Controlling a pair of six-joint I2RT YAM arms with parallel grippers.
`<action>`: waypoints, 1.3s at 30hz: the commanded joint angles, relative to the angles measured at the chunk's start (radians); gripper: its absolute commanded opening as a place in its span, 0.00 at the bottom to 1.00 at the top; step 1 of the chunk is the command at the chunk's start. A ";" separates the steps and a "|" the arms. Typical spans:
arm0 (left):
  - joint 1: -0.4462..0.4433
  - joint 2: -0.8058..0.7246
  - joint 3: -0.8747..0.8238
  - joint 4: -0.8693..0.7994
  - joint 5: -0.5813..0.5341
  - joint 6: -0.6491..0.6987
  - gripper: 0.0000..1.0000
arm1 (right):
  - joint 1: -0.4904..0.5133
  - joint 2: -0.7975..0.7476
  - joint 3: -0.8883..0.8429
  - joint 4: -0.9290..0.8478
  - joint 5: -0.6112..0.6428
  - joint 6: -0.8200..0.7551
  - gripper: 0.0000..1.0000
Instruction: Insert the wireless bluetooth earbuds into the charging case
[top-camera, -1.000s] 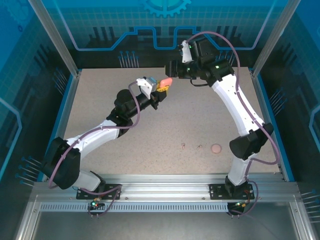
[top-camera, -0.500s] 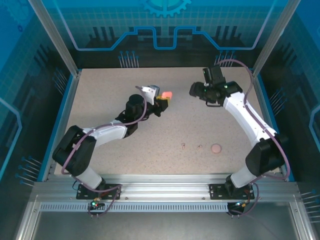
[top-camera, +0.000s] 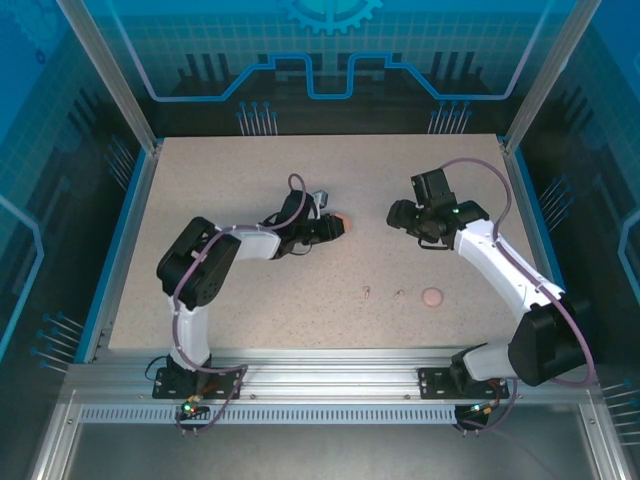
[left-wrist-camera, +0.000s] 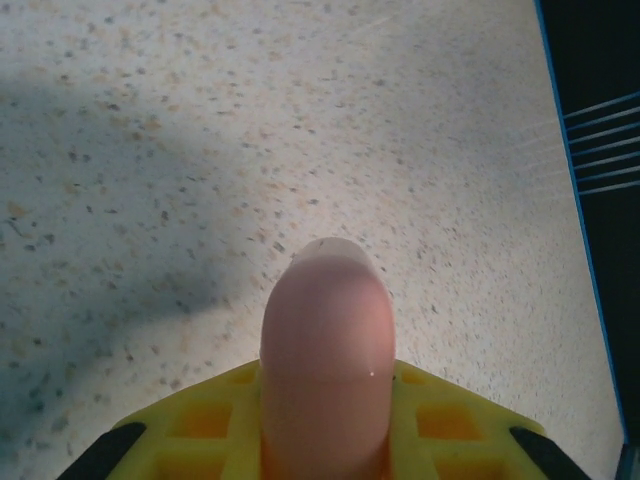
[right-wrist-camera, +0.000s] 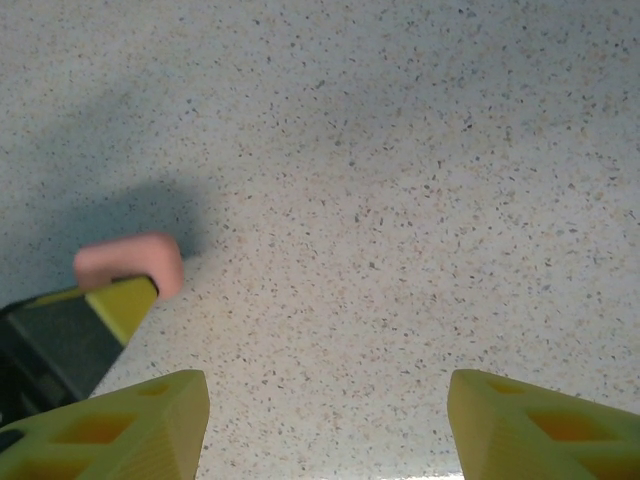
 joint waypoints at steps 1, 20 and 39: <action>0.038 0.044 0.067 -0.093 0.074 -0.087 0.00 | 0.003 -0.024 -0.025 0.031 0.013 0.015 0.66; 0.203 0.128 0.317 -0.608 0.096 0.066 0.56 | -0.064 -0.090 -0.112 -0.033 0.032 0.015 0.71; 0.285 -0.203 0.324 -0.652 -0.016 0.202 0.99 | -0.091 -0.046 -0.216 -0.279 0.176 0.129 0.82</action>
